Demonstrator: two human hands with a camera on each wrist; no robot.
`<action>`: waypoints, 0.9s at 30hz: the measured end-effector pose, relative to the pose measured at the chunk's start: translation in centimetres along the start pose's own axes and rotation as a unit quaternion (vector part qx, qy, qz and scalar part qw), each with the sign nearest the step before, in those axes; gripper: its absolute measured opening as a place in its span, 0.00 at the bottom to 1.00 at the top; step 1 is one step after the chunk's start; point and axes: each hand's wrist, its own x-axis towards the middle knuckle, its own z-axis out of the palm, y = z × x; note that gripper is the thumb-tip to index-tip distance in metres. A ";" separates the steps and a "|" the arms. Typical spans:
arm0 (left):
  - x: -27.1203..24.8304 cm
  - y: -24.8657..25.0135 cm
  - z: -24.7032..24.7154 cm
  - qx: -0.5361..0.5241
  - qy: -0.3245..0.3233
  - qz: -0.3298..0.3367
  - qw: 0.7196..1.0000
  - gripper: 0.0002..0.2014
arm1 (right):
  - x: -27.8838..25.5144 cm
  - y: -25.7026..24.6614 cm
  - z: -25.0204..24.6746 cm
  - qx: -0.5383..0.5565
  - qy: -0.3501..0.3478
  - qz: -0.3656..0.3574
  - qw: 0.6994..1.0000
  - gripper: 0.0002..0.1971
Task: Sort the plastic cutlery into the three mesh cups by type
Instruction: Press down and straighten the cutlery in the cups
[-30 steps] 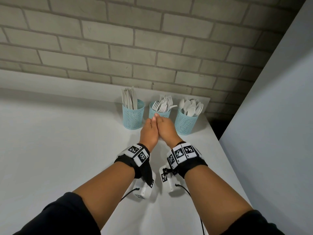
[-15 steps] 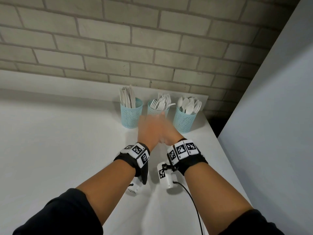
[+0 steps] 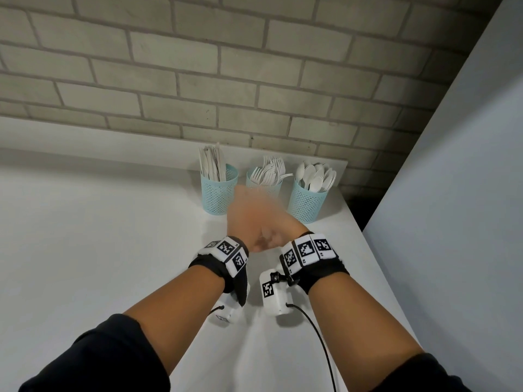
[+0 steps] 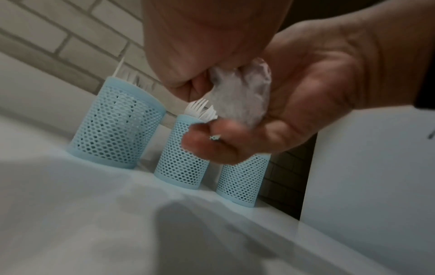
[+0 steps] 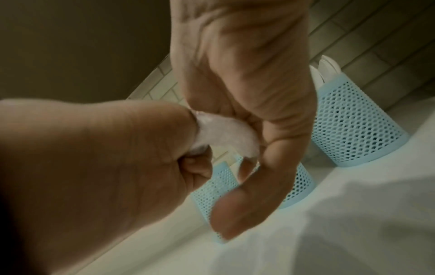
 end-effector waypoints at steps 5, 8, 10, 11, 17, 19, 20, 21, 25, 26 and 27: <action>-0.3 -0.4 0.1 0.209 -0.060 -0.001 0.976 0.16 | 0.4 -1.1 -0.8 0.123 0.059 -0.014 0.991 0.26; -0.3 -0.2 0.0 0.248 -0.064 -0.057 0.965 0.16 | 0.4 -0.8 -0.7 0.141 0.071 -0.079 0.984 0.15; -0.4 0.1 0.0 0.179 -0.057 -0.093 0.978 0.15 | 0.2 -0.4 -0.6 0.147 0.096 -0.116 0.978 0.12; -0.4 0.0 0.0 0.127 -0.045 -0.101 0.986 0.16 | -0.1 -0.5 -0.5 0.147 0.114 -0.131 0.974 0.12; -1.5 -1.4 -1.0 0.028 -0.061 -0.070 0.995 0.18 | -2.2 -3.0 -2.1 0.345 0.156 -0.147 0.914 0.23; -2.7 -0.9 -2.1 0.013 -0.151 -0.068 0.986 0.14 | -2.9 -3.7 -2.7 0.413 0.141 -0.166 0.884 0.26; -3.5 -0.6 -2.8 0.007 -0.207 -0.071 0.976 0.11 | -3.2 -3.9 -3.0 0.439 0.133 -0.178 0.870 0.26; -4.3 -0.3 -3.6 0.013 -0.266 -0.066 0.962 0.08 | -3.7 -4.1 -3.2 0.465 0.125 -0.192 0.855 0.26; -7.9 -0.1 -7.2 0.109 -0.441 -0.040 0.890 0.07 | -5.0 -4.3 -4.0 0.549 0.076 -0.200 0.808 0.28; -9.1 -0.1 -8.3 0.117 -0.478 -0.058 0.869 0.07 | -5.4 -4.3 -4.2 0.561 0.039 -0.194 0.804 0.30; -10.5 0.0 -9.4 0.114 -0.523 -0.075 0.841 0.07 | -5.7 -4.3 -4.4 0.559 -0.008 -0.192 0.807 0.33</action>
